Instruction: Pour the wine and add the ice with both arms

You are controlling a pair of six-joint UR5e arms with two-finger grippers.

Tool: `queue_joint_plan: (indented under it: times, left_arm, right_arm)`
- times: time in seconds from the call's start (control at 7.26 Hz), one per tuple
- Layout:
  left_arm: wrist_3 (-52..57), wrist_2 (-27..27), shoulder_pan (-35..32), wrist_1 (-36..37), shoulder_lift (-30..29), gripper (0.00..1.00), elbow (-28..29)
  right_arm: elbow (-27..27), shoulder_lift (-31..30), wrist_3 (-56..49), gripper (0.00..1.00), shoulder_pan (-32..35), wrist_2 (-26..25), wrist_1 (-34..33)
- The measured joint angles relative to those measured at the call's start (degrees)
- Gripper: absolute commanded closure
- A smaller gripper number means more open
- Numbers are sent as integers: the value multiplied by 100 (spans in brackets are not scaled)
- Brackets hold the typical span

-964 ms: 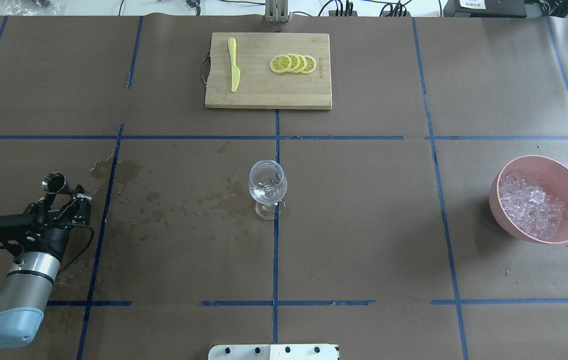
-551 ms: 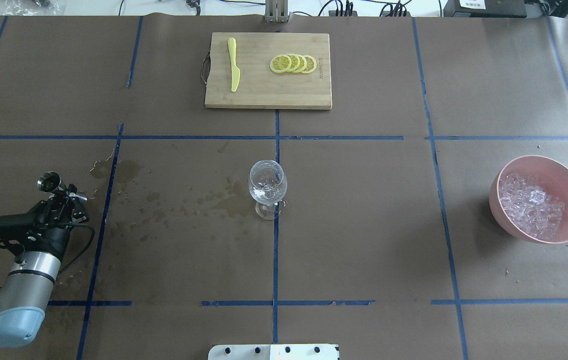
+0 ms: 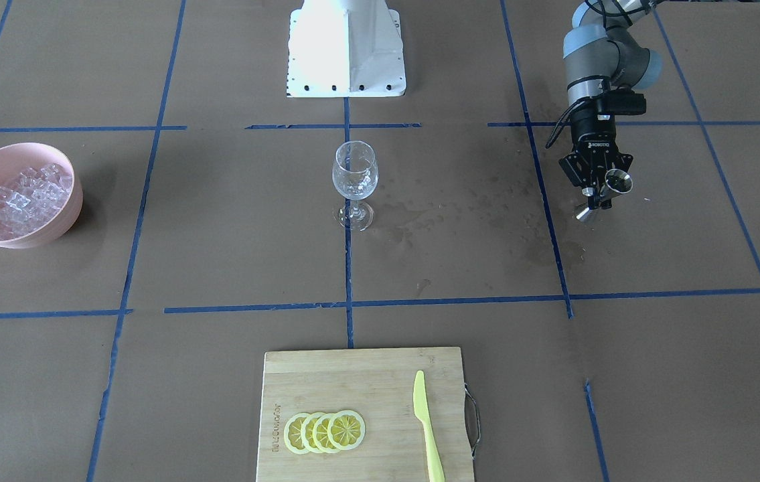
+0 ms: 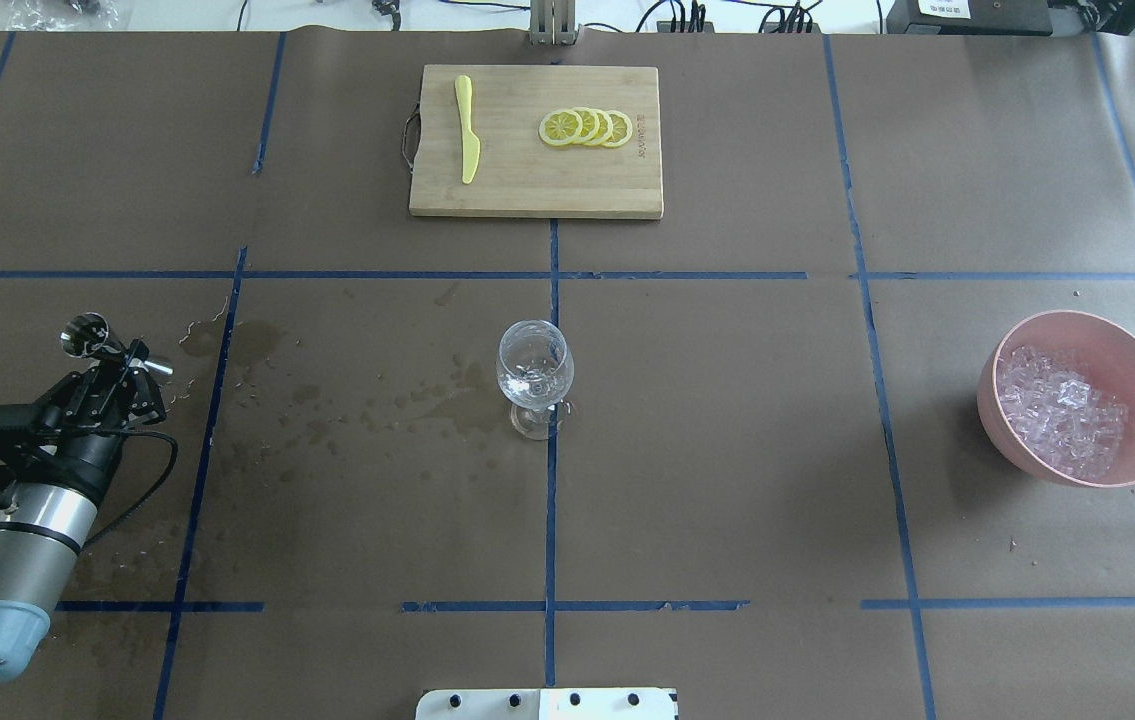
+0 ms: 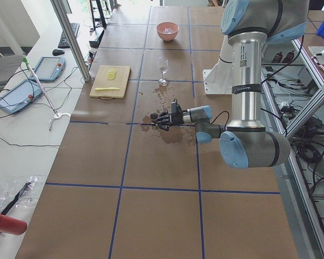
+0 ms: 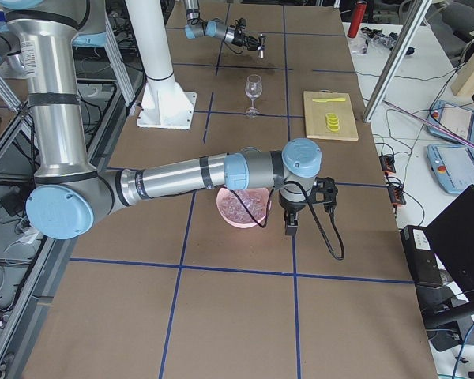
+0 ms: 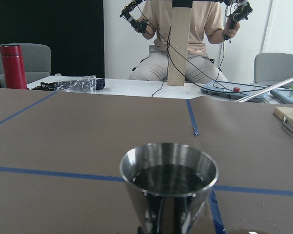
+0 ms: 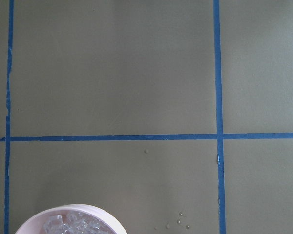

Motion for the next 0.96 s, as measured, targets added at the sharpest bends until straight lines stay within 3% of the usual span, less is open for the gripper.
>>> queue_joint_plan:
  times: [0.28,0.96]
  left_arm:
    - [908,-3,-279,-661,11,100,-77]
    - [2207,-417,-816,-773,-682,100,-264]
  right_arm:
    - [-6,0,-4,0,0,1,0]
    - [19,0,1,0,0,-4,0]
